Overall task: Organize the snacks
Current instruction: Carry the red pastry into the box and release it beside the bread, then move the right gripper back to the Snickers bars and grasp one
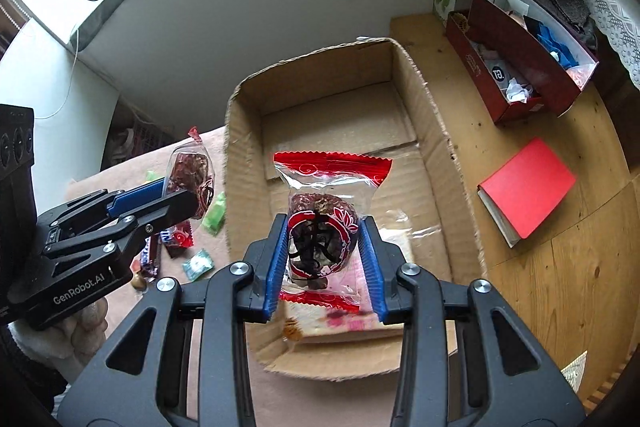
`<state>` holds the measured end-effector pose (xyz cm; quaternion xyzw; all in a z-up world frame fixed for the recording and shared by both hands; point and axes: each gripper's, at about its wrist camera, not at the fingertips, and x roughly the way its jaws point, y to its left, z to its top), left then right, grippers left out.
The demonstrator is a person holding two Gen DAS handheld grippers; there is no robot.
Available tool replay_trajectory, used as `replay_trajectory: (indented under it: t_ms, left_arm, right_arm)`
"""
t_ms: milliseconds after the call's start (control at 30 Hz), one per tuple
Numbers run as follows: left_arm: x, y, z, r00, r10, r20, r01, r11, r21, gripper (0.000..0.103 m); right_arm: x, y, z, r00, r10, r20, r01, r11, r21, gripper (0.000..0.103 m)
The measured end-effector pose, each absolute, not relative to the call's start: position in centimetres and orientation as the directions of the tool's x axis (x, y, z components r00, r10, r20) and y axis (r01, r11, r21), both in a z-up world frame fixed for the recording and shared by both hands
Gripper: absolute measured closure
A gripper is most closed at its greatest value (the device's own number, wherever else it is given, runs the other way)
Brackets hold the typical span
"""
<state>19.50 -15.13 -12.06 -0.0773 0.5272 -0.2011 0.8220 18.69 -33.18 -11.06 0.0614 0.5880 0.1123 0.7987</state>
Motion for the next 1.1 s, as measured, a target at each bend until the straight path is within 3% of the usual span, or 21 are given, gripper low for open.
replay_trajectory:
  t_ms: [567, 600, 733, 1100]
  left_arm:
    - [22.2, -18.3, -13.2, 0.361, -0.404, -0.841, 0.268, 0.908, -0.322, 0.072]
    - [22.3, -18.4, -13.3, 0.356, -0.406, -0.842, 0.271, 0.907, -0.323, 0.072]
    - [22.4, -18.4, -13.4, 0.354, -0.411, -0.840, 0.262, 0.906, -0.333, 0.070]
    - [22.2, -17.7, -12.7, 0.364, -0.410, -0.837, 0.248, 0.908, -0.337, 0.066]
  right_arm:
    - [22.5, -35.3, -13.9, 0.265, 0.271, -0.925, -0.106, 0.962, 0.252, 0.066]
    - [22.5, -35.2, -13.9, 0.267, 0.274, -0.924, -0.110, 0.961, 0.253, 0.064]
    - [22.6, -35.0, -13.7, 0.287, 0.259, -0.922, -0.117, 0.965, 0.235, 0.037]
    - [22.1, -35.5, -12.7, 0.303, 0.253, -0.919, -0.088, 0.967, 0.237, 0.037]
